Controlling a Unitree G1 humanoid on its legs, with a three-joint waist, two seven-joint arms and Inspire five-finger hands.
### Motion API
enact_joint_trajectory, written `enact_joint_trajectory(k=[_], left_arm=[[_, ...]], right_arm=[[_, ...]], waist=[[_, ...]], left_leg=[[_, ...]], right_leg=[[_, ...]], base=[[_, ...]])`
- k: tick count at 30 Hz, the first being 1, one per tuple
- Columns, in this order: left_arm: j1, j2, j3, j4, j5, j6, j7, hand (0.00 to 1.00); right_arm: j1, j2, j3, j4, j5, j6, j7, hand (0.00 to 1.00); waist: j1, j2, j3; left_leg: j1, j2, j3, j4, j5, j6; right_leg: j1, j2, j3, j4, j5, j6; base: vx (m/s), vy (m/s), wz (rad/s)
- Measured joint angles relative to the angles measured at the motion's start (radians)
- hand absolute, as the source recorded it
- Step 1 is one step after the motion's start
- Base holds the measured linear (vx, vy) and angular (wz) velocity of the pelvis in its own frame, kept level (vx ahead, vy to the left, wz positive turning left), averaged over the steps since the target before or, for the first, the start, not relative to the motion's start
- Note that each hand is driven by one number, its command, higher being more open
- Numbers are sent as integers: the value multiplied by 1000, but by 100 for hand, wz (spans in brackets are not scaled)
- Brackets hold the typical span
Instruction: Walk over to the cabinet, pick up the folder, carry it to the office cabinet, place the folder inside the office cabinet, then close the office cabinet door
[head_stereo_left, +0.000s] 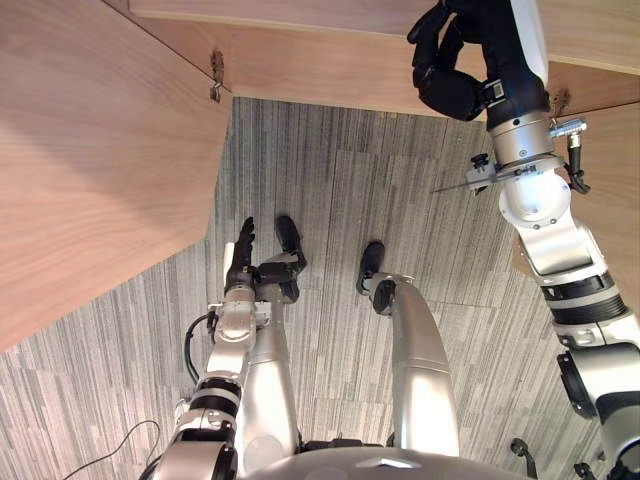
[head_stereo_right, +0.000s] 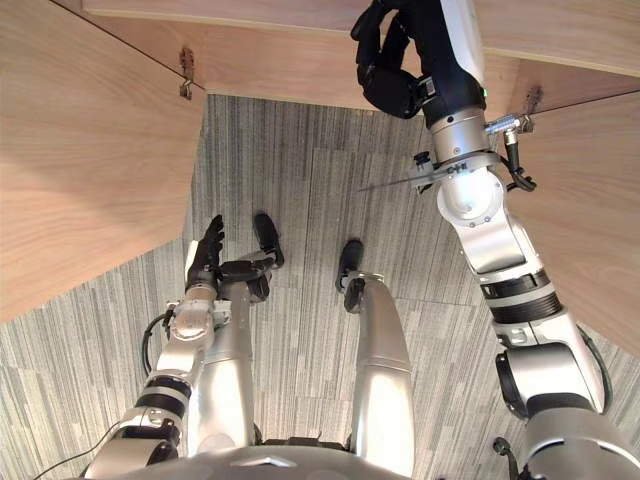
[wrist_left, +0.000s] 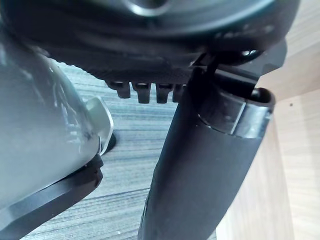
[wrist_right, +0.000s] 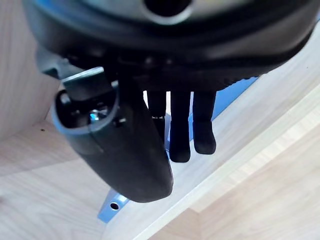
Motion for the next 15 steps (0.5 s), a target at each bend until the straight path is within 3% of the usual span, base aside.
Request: enact_joint_trajectory(k=[15], left_arm=[[-11, 12, 10, -6, -1, -1, 21, 100]], right_arm=[[-98, -2, -101, 170, 11, 40, -60, 0]], waist=[[6, 0, 1]], left_leg=[[-44, -3, -21, 0, 3, -2]], right_leg=[[-22, 0, -24, -7, 0, 0]], base=[[34, 14, 2]])
